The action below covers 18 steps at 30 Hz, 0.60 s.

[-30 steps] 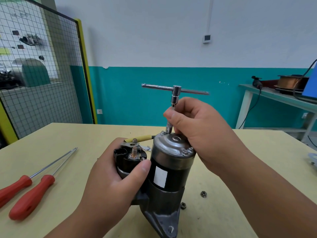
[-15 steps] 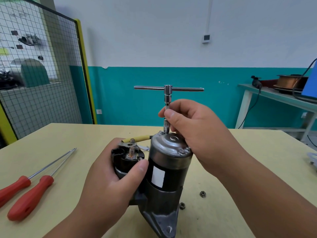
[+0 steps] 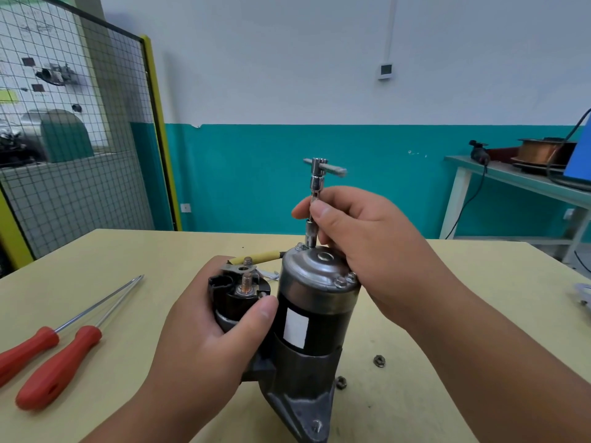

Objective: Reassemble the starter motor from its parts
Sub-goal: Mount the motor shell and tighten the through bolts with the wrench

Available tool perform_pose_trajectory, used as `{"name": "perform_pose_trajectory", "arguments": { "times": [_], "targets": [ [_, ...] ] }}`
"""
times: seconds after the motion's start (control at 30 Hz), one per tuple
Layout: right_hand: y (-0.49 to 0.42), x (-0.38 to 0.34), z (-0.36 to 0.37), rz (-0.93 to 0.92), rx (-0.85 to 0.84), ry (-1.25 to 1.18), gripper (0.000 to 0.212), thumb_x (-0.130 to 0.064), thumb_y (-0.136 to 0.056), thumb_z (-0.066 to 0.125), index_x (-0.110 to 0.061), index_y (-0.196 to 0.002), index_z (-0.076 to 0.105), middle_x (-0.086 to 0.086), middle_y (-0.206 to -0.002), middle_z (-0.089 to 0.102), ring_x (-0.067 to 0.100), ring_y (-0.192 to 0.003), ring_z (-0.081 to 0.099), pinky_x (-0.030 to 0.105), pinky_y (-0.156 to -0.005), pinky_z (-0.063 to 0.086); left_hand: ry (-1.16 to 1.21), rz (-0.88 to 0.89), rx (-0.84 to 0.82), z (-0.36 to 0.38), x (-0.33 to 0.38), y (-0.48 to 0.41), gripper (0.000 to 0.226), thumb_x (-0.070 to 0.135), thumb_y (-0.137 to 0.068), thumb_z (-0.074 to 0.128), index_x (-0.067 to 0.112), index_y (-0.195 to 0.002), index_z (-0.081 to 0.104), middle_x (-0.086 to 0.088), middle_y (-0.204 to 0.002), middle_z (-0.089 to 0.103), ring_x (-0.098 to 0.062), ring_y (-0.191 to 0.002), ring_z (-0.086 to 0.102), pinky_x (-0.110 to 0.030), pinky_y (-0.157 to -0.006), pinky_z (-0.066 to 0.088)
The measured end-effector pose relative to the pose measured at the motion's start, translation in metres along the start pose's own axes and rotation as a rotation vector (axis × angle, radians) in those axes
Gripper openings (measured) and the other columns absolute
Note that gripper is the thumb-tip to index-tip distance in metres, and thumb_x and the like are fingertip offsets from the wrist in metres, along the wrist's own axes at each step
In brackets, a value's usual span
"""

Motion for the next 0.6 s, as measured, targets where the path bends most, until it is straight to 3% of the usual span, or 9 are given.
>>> {"name": "perform_pose_trajectory", "arguments": {
  "times": [0.1,0.2,0.3,0.4,0.6],
  "targets": [
    [-0.0006,-0.0014,-0.0017,-0.019,0.03,-0.012,0.018,-0.037,-0.096,0.068,-0.02,-0.089,0.069,-0.012,-0.065,0.058,0.004,-0.061,0.052,0.027,-0.063,0.044,0.006,0.005,-0.002,0.001,0.0006,0.0004,0.039,0.065,-0.068,0.062,0.036,-0.095,0.066,0.007,-0.085,0.072,-0.011,-0.08,0.069,-0.034,-0.064,0.049],
    [0.0003,-0.0009,-0.0018,-0.007,0.036,-0.012,0.028,-0.045,-0.09,0.069,-0.017,-0.093,0.066,-0.007,-0.071,0.059,0.008,-0.064,0.052,0.035,-0.068,0.046,0.023,0.001,-0.007,0.0016,-0.0003,0.0004,0.037,0.063,-0.068,0.063,0.037,-0.094,0.067,0.009,-0.082,0.073,-0.008,-0.079,0.071,-0.021,-0.056,0.053],
    [0.0019,-0.0012,-0.0012,0.013,0.023,-0.008,0.018,-0.039,-0.101,0.062,-0.027,-0.097,0.074,-0.02,-0.066,0.06,-0.004,-0.061,0.053,0.027,-0.069,0.041,0.007,0.004,-0.011,0.0013,-0.001,0.0,0.036,0.063,-0.068,0.063,0.037,-0.093,0.066,0.01,-0.081,0.073,-0.008,-0.078,0.07,-0.015,-0.061,0.054],
    [0.0026,-0.0001,-0.0008,0.039,0.011,0.004,0.023,-0.036,-0.106,0.055,-0.037,-0.099,0.076,-0.024,-0.062,0.058,-0.004,-0.061,0.052,0.026,-0.069,0.039,0.001,0.001,-0.004,0.0002,-0.001,0.0001,0.039,0.064,-0.068,0.062,0.037,-0.095,0.066,0.01,-0.083,0.073,-0.008,-0.077,0.071,-0.026,-0.056,0.056],
    [0.0029,-0.0067,-0.0018,-0.003,0.002,0.076,0.022,-0.032,-0.104,0.059,-0.029,-0.092,0.077,-0.024,-0.063,0.062,-0.005,-0.063,0.057,0.018,-0.065,0.04,-0.01,0.006,0.008,0.0,0.0012,0.0,0.039,0.065,-0.067,0.061,0.037,-0.094,0.065,0.01,-0.084,0.072,-0.007,-0.077,0.07,-0.025,-0.054,0.052]
  ]
}}
Point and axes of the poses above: each hand's wrist, its own y-axis away from the middle knuckle, its own z-axis out of the palm, x = y × z, the point moved 7 cm from there along -y, towards the middle knuckle
